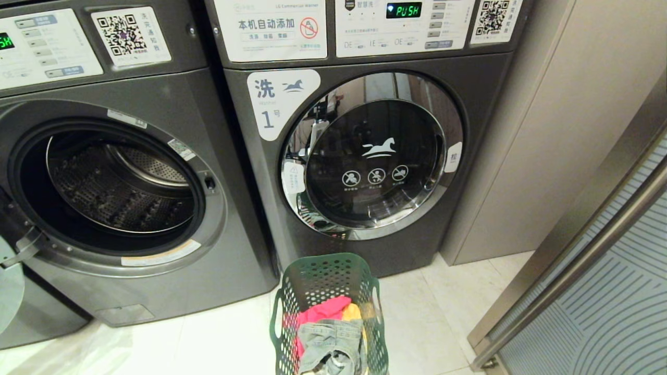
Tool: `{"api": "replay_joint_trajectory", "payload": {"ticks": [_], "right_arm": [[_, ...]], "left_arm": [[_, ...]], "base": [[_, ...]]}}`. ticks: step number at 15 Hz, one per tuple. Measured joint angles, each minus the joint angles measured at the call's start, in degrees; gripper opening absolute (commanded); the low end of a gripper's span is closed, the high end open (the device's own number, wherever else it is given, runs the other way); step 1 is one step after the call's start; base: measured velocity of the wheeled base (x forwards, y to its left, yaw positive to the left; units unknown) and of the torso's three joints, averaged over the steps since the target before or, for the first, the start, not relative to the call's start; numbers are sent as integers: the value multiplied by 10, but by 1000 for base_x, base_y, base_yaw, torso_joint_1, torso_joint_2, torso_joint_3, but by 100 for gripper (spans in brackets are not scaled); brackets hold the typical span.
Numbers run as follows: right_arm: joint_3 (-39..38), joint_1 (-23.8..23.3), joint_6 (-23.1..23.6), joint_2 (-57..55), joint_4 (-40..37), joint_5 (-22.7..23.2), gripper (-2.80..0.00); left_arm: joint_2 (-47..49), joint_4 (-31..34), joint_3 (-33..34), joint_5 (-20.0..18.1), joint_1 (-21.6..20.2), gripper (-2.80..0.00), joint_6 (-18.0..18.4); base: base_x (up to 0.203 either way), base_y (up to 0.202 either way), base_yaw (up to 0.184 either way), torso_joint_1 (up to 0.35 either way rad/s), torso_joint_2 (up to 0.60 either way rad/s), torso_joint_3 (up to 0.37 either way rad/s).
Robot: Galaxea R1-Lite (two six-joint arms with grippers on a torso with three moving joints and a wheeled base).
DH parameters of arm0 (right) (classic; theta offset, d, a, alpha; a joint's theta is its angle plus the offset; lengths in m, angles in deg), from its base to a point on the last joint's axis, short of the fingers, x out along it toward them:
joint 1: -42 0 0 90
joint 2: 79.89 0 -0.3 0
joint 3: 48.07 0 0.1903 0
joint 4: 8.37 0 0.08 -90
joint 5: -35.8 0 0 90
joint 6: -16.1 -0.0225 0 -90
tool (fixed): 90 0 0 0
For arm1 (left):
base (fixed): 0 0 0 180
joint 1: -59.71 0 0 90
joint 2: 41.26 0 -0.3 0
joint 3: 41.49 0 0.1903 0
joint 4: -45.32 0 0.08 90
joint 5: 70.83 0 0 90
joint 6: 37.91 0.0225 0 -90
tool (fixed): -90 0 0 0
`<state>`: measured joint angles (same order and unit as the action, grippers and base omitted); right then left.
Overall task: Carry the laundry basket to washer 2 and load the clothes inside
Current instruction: Place the clothes into the washing machine
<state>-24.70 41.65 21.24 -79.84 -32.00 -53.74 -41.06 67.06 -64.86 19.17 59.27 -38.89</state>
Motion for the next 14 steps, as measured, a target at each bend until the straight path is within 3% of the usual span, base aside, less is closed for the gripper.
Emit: {"api": "replay_joint_trajectory", "payload": {"ticks": [14], "right_arm": [[0,0,0,0,0,0,-280]], "left_arm": [[-3,0,0,0,0,-280,-5]], "base": [[0,0,0,0,0,0]]}}
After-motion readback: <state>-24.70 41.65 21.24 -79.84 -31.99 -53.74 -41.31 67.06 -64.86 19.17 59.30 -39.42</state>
